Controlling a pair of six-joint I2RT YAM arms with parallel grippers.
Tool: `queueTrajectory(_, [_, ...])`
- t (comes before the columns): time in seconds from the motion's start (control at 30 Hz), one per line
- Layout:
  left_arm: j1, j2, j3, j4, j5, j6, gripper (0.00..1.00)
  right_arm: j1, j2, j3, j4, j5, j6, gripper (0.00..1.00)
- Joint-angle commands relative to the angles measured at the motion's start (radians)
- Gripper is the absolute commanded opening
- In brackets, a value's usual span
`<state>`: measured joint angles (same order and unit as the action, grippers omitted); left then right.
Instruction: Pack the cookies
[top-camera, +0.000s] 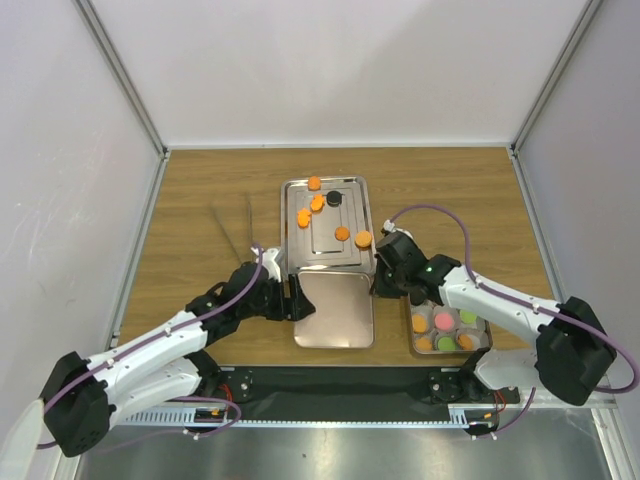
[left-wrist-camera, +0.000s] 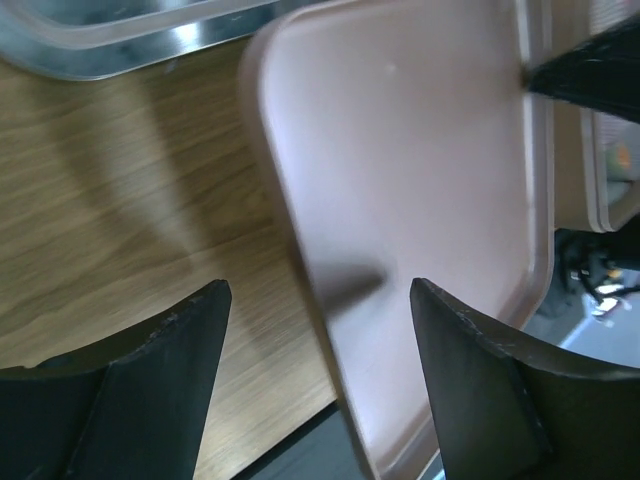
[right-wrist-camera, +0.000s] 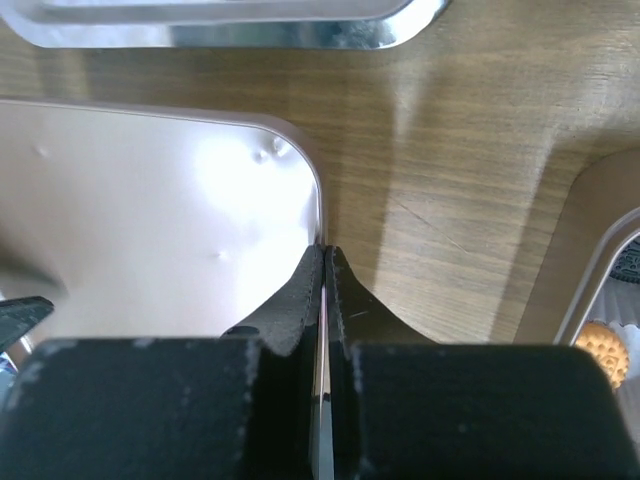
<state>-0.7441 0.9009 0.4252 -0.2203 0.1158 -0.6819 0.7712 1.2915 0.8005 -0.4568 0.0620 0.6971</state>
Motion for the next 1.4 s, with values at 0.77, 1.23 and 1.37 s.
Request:
queueTrajectory(0.77, [-0.006, 0.013, 0.147, 0.148, 0.237, -0.119, 0.09, -0.053, -0.193, 0.089, -0.097, 0.027, -0.047, 0.33])
queueTrajectory(1.23, [-0.001, 0.219, 0.688, -0.468, -0.024, -0.445, 0.0, 0.29, -0.481, 0.209, -0.111, 0.423, -0.342, 0.81])
queueTrajectory(1.37, [0.009, 0.335, 0.834, -0.638, 0.027, -0.505, 0.0, 0.535, -0.511, 0.181, -0.005, 0.536, -0.485, 0.83])
